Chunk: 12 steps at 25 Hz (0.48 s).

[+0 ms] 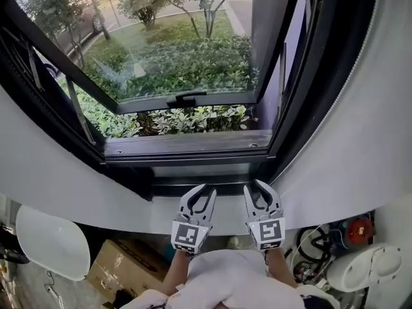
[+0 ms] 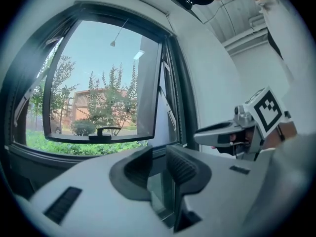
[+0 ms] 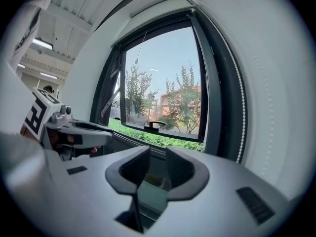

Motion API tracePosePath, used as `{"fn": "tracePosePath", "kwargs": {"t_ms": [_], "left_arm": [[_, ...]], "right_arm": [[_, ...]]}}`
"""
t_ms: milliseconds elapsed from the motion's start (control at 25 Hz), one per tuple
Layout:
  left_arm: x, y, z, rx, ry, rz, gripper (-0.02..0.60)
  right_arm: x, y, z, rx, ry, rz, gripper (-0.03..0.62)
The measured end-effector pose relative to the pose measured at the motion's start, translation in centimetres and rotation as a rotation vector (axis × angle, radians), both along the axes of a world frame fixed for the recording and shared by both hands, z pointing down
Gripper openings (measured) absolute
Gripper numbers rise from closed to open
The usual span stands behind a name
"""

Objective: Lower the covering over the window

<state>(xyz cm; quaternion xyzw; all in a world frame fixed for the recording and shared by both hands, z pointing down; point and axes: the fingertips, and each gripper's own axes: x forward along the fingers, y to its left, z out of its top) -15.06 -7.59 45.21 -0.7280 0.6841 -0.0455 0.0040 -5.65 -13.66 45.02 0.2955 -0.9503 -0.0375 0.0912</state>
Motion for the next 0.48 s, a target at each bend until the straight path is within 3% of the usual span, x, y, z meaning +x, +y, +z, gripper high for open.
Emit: {"fn": "tracePosePath", "kwargs": {"t_ms": [120,480], "left_arm": [[0.9,-1.7,-0.5,0.004,-0.017,0.019,0.091],[4.9,-6.0,-1.4,0.015,-0.042,0.127,0.091]], "right_arm": [[0.7,-1.1,-0.9,0.039,0.013,0.03,0.094],[3.4,-3.6,-1.8,-0.003,-0.034,0.11,0.094]]}}
